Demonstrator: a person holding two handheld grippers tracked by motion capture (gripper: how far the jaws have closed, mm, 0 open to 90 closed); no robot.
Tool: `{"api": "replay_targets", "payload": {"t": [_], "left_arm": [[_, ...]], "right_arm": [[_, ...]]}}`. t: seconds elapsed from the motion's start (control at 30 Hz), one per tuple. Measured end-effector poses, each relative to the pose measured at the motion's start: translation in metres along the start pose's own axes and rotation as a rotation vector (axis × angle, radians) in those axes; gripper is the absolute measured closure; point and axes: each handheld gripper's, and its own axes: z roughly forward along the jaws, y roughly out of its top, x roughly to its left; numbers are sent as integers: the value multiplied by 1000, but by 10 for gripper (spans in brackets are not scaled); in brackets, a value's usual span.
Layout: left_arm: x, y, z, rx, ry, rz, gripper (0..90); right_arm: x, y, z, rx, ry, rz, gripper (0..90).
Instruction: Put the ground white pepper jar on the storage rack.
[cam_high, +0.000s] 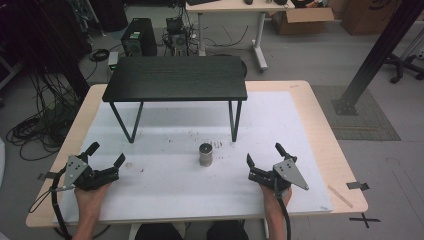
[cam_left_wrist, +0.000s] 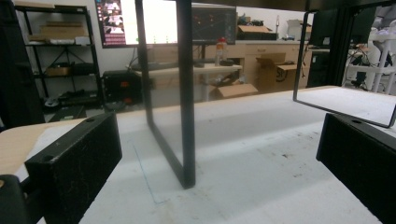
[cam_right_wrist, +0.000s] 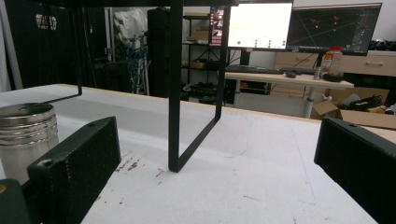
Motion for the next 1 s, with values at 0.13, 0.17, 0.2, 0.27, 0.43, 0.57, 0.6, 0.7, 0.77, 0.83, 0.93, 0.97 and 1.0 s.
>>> {"api": "replay_targets", "payload": {"t": [0.13,0.17,0.2,0.27,0.43,0.57,0.6,0.7,0.77,0.83,0.93,0.97,1.0], "left_arm": [[0,0,0,0,0,0,4],[0,0,0,0,0,1,4],[0,0,0,-1,0,0,4],[0,0,0,0,0,1,4],[0,0,0,0,0,0,5],[0,0,0,-1,0,1,5],[0,0,0,-1,0,1,5],[0,0,0,-1,0,1,4],[0,0,0,-2,0,0,5],[0,0,0,-2,0,1,5],[0,0,0,-2,-1,1,5],[0,0,0,-2,0,1,5],[0,0,0,-1,0,1,5]], "right_arm": [[-1,0,0,9,3,5,1],[-1,0,0,11,3,6,1],[0,0,0,10,5,6,2],[0,1,0,16,8,4,2],[2,8,0,-5,9,12,2],[2,14,2,5,43,11,2],[2,16,3,7,51,9,1],[1,22,3,6,81,9,1],[0,25,4,9,101,10,1],[-1,29,4,15,124,11,1],[-2,32,5,22,157,17,1],[-2,33,5,23,172,22,1],[-2,34,5,27,183,20,1]]}}
